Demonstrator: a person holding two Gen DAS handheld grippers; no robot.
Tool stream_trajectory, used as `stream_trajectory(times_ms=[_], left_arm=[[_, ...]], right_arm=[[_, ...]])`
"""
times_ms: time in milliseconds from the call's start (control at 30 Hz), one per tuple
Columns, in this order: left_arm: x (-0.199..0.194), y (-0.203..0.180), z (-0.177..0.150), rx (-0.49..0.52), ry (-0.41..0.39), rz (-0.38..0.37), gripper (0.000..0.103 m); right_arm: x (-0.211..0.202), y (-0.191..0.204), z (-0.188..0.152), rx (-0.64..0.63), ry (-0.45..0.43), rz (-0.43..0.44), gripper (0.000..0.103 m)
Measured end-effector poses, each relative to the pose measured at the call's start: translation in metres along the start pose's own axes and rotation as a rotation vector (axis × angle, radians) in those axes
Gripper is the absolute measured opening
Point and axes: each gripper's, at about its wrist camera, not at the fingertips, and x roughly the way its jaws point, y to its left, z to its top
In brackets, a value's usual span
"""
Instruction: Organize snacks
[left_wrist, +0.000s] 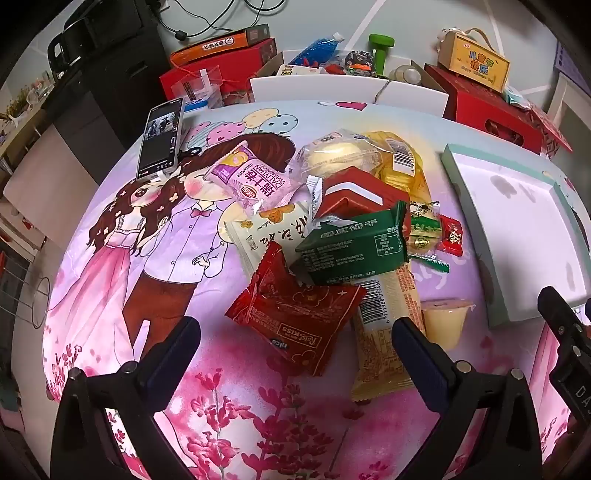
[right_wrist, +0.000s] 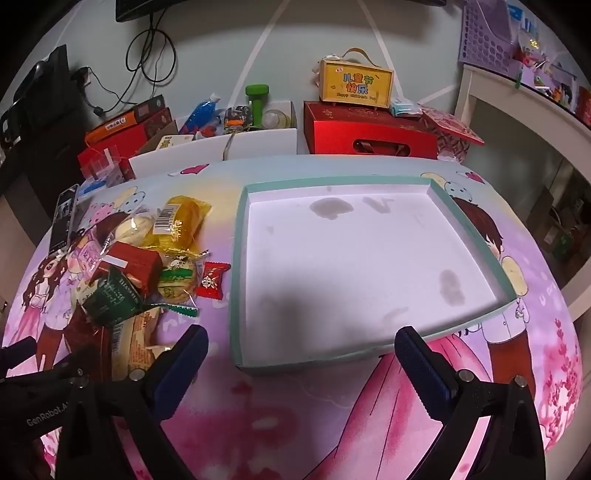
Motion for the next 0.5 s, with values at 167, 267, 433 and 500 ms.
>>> stream_trajectory(times_ms=[167,267,433,500], left_arm=[[0.0000,0.0008,0.0003,-0.002,0.001,-0.001,0.103],[0.0000,0.0011,0.0002,-0.003,0.001,-0.005,0.103],[0.0017,-0.0002,0.0000,0.000,0.001,-0.010,0.103],[0.0012,-0.0017,0.0000,0.002,-0.003,-0.011,0.103]], right_arm=[[-0.0012,-0.0023,0.0002,-0.006,-0.008,-0.005,0.103],[-0.0014,-0.0021,0.0001,-0.009,-0.007,-0.003,0.103],[-0.0004,0.0008,-0.0002,-0.014,-0.005,-0.012,0.103],[0.0004,0.0026,-0.0013,-0.013,-0.004,-0.014,0.103]])
